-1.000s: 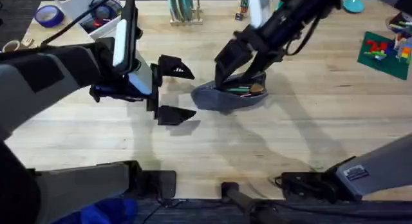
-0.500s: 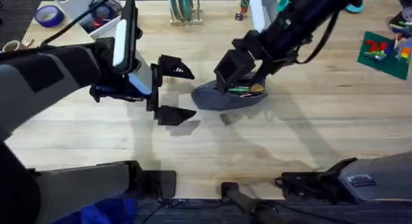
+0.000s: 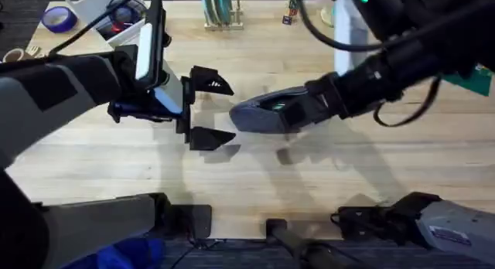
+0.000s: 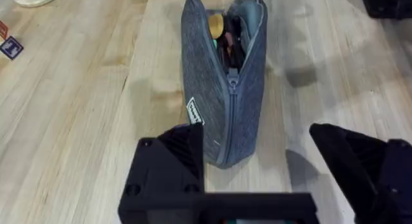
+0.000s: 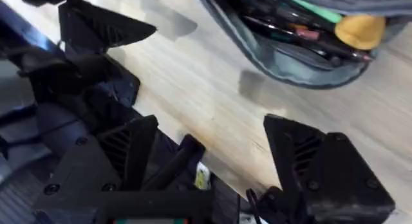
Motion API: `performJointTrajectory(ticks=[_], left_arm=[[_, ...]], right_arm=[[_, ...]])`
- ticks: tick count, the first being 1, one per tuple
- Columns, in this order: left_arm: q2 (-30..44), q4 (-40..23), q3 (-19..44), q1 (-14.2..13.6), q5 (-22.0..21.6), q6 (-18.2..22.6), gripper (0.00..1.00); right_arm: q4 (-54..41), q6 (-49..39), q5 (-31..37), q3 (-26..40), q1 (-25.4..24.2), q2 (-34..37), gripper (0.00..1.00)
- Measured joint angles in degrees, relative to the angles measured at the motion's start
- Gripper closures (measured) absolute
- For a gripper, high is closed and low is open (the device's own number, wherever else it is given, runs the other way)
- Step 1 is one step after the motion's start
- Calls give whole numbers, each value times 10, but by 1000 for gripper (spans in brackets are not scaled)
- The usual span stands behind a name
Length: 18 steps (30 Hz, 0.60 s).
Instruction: Unzip the bag, pick up the pens from the table one at a time and place them inside, then zip the bag closed.
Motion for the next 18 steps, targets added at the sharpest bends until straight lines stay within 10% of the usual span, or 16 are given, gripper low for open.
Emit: performJointTrajectory(ticks=[18], left_arm=[[0,0,0,0,0,0,6]], right_arm=[[264,61,-78,-145,-36,-49,4]])
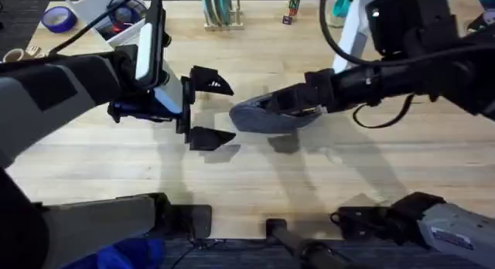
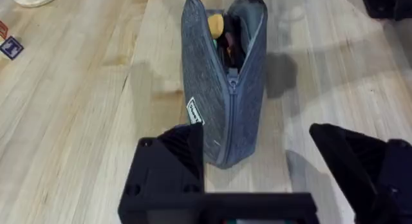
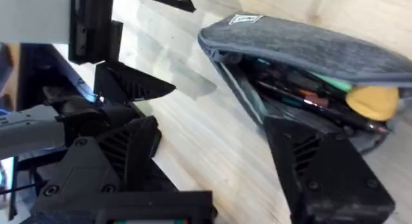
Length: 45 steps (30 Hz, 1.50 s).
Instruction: Unzip the bag, pick up the pens from the table one at a time and place them inside, then zip the bag closed.
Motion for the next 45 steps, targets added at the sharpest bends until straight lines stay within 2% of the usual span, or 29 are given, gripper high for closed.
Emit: performJointTrajectory(ticks=[10,21,33,45], left_arm=[[0,0,0,0,0,0,4],[0,0,0,0,0,0,6],[0,0,0,0,0,0,6],[0,0,0,0,0,0,6]], right_arm=[[54,0,-47,0,0,72,4],[111,0,-57,-1,0,133,4],[164,0,-57,-1,3,158,4],[218,3,-57,-1,44,182,4]])
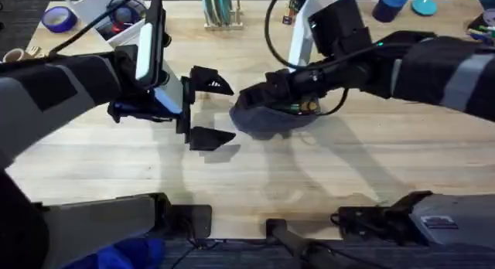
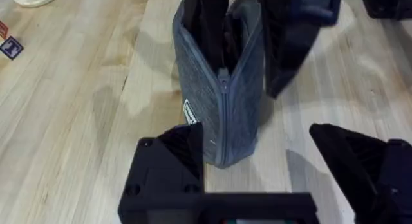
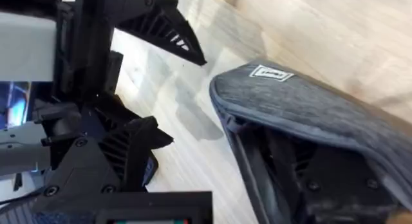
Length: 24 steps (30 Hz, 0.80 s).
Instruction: Unzip the bag, pick up the pens from the table one at a time and place them inside, then zip the bag closed.
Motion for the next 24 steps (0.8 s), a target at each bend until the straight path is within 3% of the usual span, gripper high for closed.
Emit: performJointTrajectory(ticks=[9,24], left_arm=[[0,0,0,0,0,0,5],[0,0,0,0,0,0,6]], right_arm=[[13,5,-10,0,21,14,5],[14,14,-102,0,16,14,8]])
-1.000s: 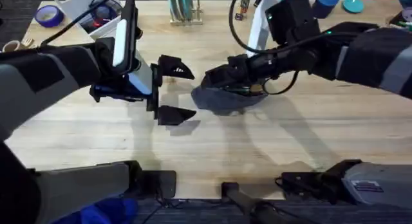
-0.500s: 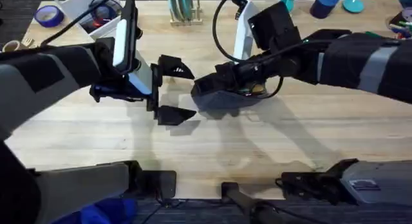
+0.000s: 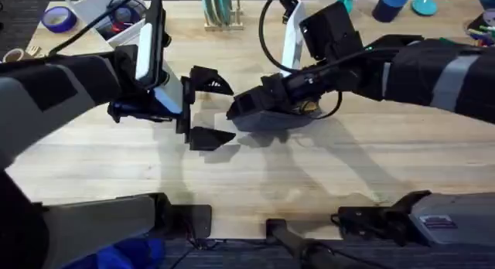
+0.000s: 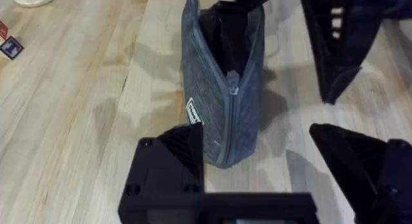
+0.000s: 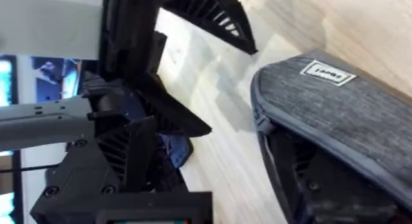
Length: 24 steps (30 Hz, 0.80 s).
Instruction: Unzip the bag, pick up the pens from the table one at a time and place them inside, then zip the bag closed.
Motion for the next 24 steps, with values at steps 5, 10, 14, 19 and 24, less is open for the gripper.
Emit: performJointTrajectory(ticks=[5,10,14,19,24], left_arm=[[0,0,0,0,0,0,6],[0,0,0,0,0,0,6],[0,0,0,0,0,0,4],[0,0,0,0,0,0,5],[0,0,0,0,0,0,6]], right_arm=[[0,2,-33,-2,-11,0,14],[11,2,-71,-5,-28,0,15],[34,5,-108,-10,-43,1,15],[75,19,-163,-13,-56,9,6],[106,27,-210,-13,-57,7,6]])
